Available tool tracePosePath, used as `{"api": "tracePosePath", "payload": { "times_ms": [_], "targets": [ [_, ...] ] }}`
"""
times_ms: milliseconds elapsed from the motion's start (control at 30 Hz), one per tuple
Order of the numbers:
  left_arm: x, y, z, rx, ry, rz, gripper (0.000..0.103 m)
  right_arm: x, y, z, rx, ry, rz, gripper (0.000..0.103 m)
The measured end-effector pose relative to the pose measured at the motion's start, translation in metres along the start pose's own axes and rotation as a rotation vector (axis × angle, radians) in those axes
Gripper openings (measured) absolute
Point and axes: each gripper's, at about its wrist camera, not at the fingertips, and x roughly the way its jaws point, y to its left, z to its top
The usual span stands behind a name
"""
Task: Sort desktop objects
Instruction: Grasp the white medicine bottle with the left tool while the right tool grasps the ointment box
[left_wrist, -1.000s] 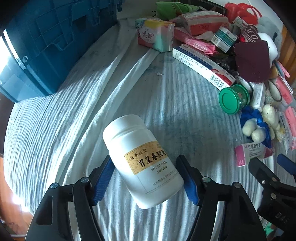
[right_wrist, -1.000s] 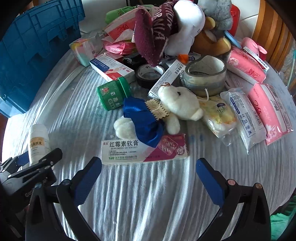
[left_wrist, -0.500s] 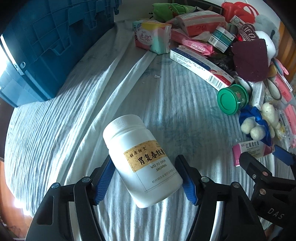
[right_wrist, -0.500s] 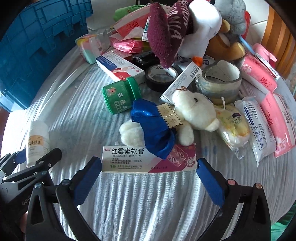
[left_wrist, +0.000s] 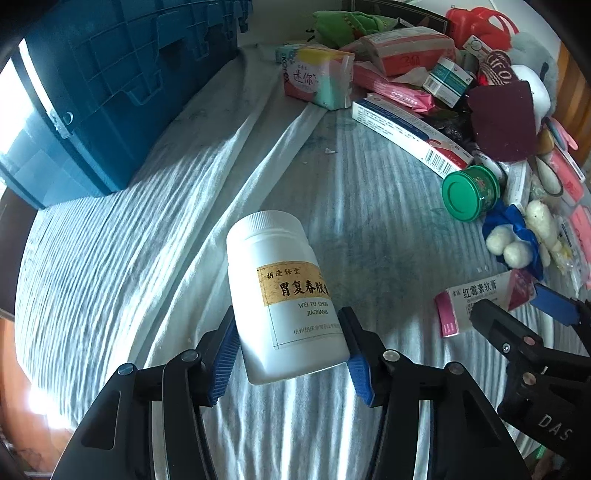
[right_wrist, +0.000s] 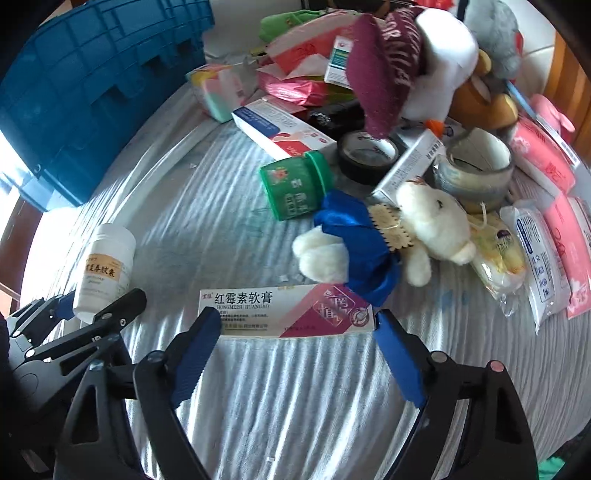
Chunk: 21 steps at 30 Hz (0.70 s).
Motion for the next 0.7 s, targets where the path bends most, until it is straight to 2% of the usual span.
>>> {"api": "tracePosePath", "payload": {
  "times_ms": [67, 233, 400, 500, 633, 700],
  "targets": [
    [0.000, 0.003, -0.001, -0.005, 0.000, 0.005, 0.052, -0.002, 0.003, -0.001, -0.010, 0.000, 0.004, 0.077],
    [-0.003, 0.002, -0.005, -0.022, -0.001, 0.005, 0.052, -0.009, 0.007, -0.008, -0.037, 0.038, 0.045, 0.077],
    [-0.009, -0.001, -0.008, -0.053, -0.004, 0.002, 0.051, -0.019, 0.006, -0.013, -0.083, 0.041, -0.001, 0.076],
    [-0.012, -0.004, -0.011, -0.071, -0.006, 0.000, 0.051, -0.021, 0.004, -0.010, -0.136, 0.042, -0.002, 0.067],
    [-0.016, -0.011, -0.014, -0.124, -0.005, 0.013, 0.051, -0.013, 0.002, -0.003, -0.229, 0.064, 0.044, 0.059],
    [-0.017, -0.017, -0.016, -0.165, -0.003, 0.027, 0.051, -0.009, 0.001, 0.000, -0.283, 0.073, 0.078, 0.059]
  ]
}}
